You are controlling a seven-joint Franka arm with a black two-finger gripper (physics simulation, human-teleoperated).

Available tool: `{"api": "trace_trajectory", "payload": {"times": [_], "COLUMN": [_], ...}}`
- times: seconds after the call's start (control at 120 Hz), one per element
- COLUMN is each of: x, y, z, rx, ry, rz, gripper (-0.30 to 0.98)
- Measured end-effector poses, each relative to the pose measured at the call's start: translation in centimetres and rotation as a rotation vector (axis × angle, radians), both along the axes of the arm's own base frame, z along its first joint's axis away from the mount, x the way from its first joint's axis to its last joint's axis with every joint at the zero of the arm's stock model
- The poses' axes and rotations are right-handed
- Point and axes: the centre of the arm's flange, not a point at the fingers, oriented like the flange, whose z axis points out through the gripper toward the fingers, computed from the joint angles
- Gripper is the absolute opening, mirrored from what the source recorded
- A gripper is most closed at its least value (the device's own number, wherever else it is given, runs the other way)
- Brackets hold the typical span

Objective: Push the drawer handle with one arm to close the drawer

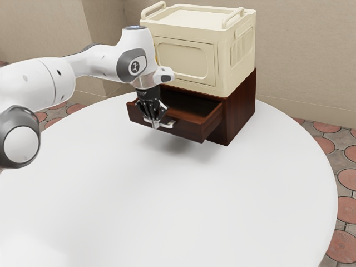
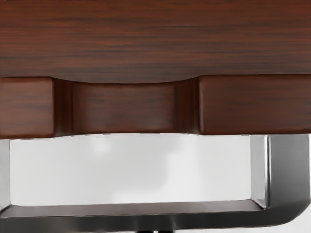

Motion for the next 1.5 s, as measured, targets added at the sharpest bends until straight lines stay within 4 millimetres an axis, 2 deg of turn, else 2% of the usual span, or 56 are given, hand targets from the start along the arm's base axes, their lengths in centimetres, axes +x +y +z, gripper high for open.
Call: {"api": "trace_trajectory", "payload": {"times": [0.25, 0.467, 0.883, 1.183, 1.5], "x": [1.0, 2.4, 4.0, 4.8, 6.1], "y": [-0.8, -0.3, 0.4, 1.0, 0.4], "z": [-0.2, -1.5, -1.7, -1.1, -1.3], "rx": [-0.008, -0.020, -0.018, -0.008, -0.017], "ry": [-0.032, -0.053, -0.114, -0.170, -0.236], "rz": [-0.038, -0.043, -0.047, -0.034, -0.029], "gripper": [-0.10, -0.10, -0.10, -0.10, -0.10]}}
